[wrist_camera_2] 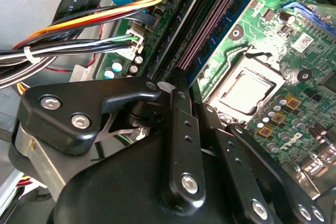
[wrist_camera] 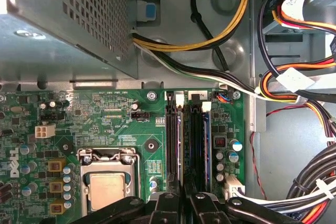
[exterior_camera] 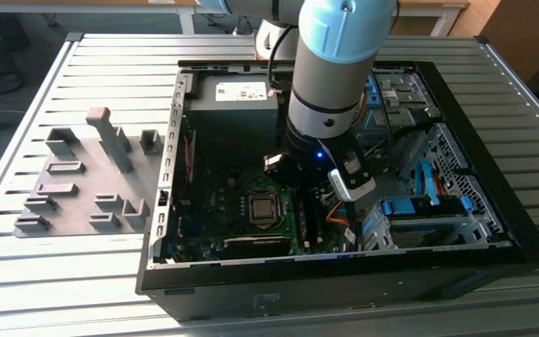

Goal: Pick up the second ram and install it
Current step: 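Insert the second ram into the second slot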

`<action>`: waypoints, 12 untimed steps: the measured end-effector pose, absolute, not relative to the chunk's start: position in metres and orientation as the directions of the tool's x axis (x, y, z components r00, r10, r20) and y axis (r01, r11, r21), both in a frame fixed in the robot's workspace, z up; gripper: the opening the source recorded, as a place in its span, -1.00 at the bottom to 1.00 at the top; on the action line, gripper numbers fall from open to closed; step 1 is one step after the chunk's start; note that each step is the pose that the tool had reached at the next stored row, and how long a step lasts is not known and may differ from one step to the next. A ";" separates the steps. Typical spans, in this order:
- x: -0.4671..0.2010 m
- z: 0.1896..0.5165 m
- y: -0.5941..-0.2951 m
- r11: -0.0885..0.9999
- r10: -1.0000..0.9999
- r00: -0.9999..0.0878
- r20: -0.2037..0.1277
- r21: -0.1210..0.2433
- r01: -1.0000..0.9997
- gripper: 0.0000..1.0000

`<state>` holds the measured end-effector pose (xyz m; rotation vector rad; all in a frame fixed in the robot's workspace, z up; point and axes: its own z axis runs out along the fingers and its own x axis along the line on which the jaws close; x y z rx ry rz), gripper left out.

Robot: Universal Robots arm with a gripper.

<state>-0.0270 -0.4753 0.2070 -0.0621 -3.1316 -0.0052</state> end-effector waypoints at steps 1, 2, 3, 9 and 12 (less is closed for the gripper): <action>-0.027 0.207 -0.475 0.999 0.040 -0.999 0.009 0.003 0.040 -0.71; -0.027 0.207 -0.475 0.999 0.040 -0.999 0.009 0.003 0.040 -0.71; -0.027 0.207 -0.475 0.999 0.040 -0.999 0.009 0.003 0.040 -0.71; -0.027 0.210 -0.475 0.999 0.040 -0.999 0.009 0.006 0.040 -0.71; -0.027 0.214 -0.475 0.999 0.040 -0.999 0.009 0.004 0.040 -0.71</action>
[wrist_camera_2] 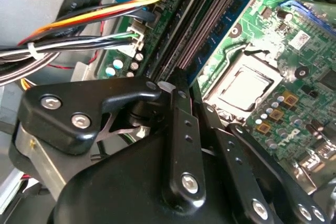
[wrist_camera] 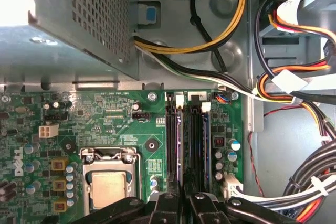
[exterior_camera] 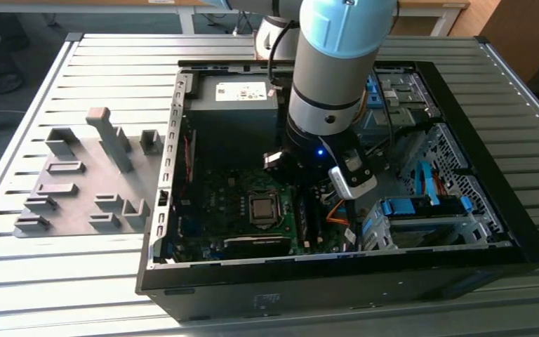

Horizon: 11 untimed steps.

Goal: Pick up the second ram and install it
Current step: 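Insert the second ram into the second slot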

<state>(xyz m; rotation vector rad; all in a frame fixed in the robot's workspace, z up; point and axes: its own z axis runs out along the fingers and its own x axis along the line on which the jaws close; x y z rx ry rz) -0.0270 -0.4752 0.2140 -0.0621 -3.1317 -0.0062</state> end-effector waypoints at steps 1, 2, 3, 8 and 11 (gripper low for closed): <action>-0.027 0.214 -0.475 0.999 0.040 -0.999 0.009 0.004 0.040 -0.71; -0.027 0.214 -0.475 0.999 0.040 -0.999 0.009 0.004 0.040 -0.71; -0.027 0.214 -0.475 0.999 0.040 -0.999 0.009 0.004 0.040 -0.71; -0.027 0.211 -0.476 0.999 0.038 -0.999 0.009 0.004 0.038 -0.71; -0.026 0.209 -0.476 0.999 0.036 -0.999 0.010 0.004 0.036 -0.71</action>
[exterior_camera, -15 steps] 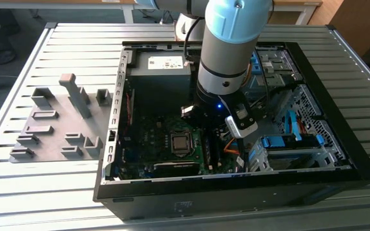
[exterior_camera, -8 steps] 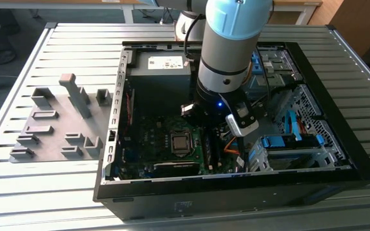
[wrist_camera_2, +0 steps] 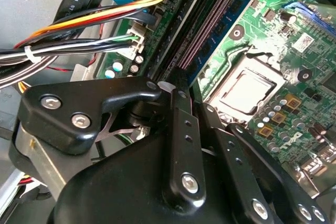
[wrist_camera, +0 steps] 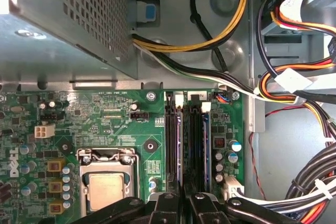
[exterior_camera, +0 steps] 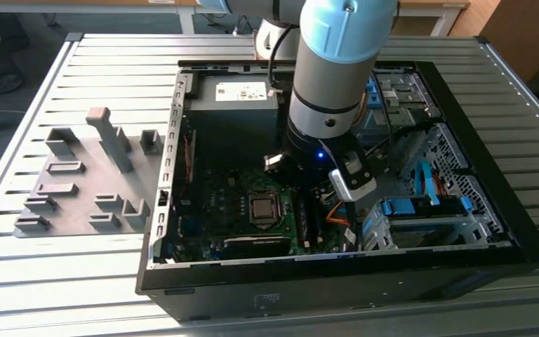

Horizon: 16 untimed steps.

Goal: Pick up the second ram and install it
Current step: 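Insert the second ram into the second slot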

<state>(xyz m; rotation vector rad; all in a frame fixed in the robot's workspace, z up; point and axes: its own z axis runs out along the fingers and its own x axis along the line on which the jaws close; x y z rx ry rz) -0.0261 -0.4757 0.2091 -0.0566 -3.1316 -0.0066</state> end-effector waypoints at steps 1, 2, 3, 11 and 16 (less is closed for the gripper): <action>-0.026 0.209 -0.476 0.999 0.035 -0.999 0.010 0.004 0.035 -0.71; -0.026 0.209 -0.476 0.999 0.033 -0.999 0.010 0.004 0.033 -0.71; -0.025 0.209 -0.476 0.999 0.032 -0.999 0.010 0.004 0.032 -0.71; -0.025 0.208 -0.476 1.000 0.030 -0.999 0.010 0.007 0.031 -0.71; -0.025 0.205 -0.476 0.999 0.030 -0.999 0.010 0.012 0.031 -0.71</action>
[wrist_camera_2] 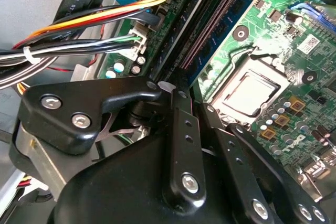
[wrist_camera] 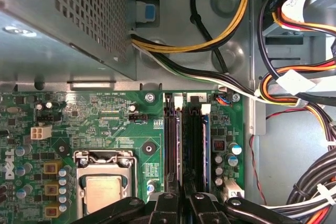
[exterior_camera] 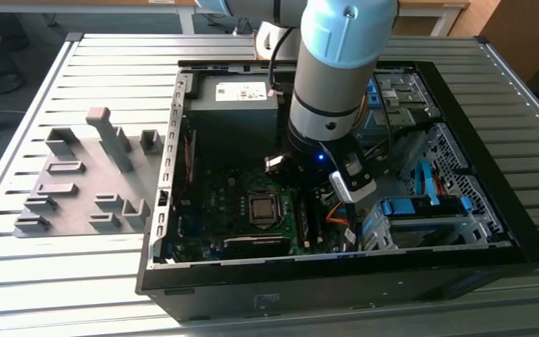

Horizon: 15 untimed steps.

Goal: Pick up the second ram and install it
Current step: 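Insert the second ram into the second slot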

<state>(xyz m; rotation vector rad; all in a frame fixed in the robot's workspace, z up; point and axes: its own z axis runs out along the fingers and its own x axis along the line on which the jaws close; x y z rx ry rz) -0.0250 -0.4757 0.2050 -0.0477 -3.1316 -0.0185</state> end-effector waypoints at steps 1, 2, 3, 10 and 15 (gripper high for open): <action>-0.025 0.205 -0.476 0.999 0.030 -0.999 0.010 0.012 0.031 -0.71; -0.025 0.205 -0.476 0.999 0.030 -0.999 0.010 0.011 0.031 -0.71; -0.025 0.205 -0.476 0.999 0.030 -0.999 0.010 0.011 0.031 -0.71; -0.025 0.206 -0.475 1.000 0.029 -1.000 0.010 0.012 0.029 -0.71; -0.025 0.206 -0.475 1.000 0.028 -1.000 0.010 0.014 0.028 -0.71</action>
